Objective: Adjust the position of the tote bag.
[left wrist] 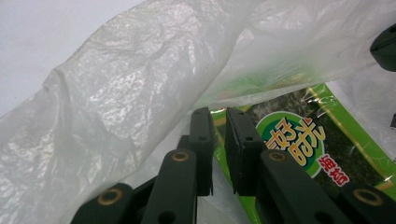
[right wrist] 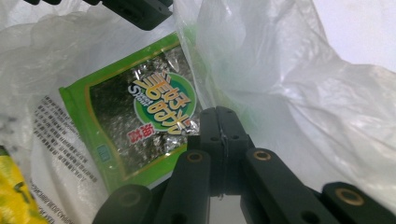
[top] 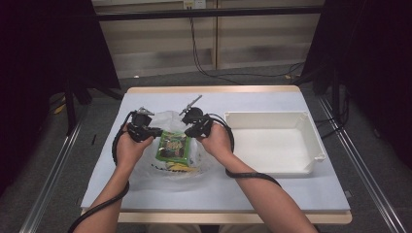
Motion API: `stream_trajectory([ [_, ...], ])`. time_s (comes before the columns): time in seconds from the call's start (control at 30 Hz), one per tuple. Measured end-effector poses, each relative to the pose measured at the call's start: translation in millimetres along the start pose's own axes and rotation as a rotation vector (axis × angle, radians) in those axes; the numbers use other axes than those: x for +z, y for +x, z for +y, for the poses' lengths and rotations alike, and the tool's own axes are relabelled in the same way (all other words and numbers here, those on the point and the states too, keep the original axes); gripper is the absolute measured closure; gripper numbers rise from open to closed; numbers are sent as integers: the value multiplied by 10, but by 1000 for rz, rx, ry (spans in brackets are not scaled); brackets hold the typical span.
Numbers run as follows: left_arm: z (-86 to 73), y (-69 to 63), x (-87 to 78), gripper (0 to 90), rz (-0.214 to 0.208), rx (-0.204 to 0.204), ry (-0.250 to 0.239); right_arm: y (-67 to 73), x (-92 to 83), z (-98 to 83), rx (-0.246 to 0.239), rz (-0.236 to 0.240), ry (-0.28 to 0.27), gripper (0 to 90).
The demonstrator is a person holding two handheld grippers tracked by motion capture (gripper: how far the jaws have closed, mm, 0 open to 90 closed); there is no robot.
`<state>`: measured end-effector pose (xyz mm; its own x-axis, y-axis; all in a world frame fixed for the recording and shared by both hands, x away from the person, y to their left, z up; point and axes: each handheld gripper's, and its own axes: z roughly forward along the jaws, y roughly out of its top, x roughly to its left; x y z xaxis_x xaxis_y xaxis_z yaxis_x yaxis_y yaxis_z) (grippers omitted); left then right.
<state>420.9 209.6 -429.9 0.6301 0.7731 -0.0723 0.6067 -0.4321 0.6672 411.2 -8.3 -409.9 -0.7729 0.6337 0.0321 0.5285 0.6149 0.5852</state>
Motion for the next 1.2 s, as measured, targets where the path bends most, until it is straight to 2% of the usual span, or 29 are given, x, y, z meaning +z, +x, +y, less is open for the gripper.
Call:
stream_trajectory([
  [0.1,13,57,6,816,2,19,13,-48,38,44,0,-18,15,900],
  [0.17,8,94,51,815,0,-5,2,-90,77,86,2,-40,27,900],
  [0.27,5,120,74,815,-5,-19,7,-129,105,97,13,-48,41,900],
  [0.4,24,158,105,815,-19,-11,9,-196,144,95,30,-62,60,900],
  [0.67,40,211,187,815,-3,-27,0,-313,200,115,57,-101,114,900],
  [0.77,42,241,208,815,0,-18,15,-344,228,111,67,-105,133,900],
  [0.8,44,246,220,815,5,-17,14,-348,240,114,84,-103,143,900],
  [0.83,45,243,234,815,0,-25,6,-361,253,117,80,-111,151,900],
  [0.9,54,254,243,815,3,-14,19,-384,271,122,75,-117,156,900],
  [0.93,58,259,260,816,-4,-25,12,-393,285,130,91,-121,162,900],
  [1.03,60,272,266,815,0,-13,25,-424,317,127,95,-124,173,900],
  [1.07,57,273,278,815,-5,-18,16,-424,317,127,95,-124,173,900],
  [1.1,49,288,286,816,-7,-18,24,-438,340,116,111,-122,179,900],
  [1.2,34,305,297,819,-4,-24,27,-437,373,99,108,-121,184,900],
])
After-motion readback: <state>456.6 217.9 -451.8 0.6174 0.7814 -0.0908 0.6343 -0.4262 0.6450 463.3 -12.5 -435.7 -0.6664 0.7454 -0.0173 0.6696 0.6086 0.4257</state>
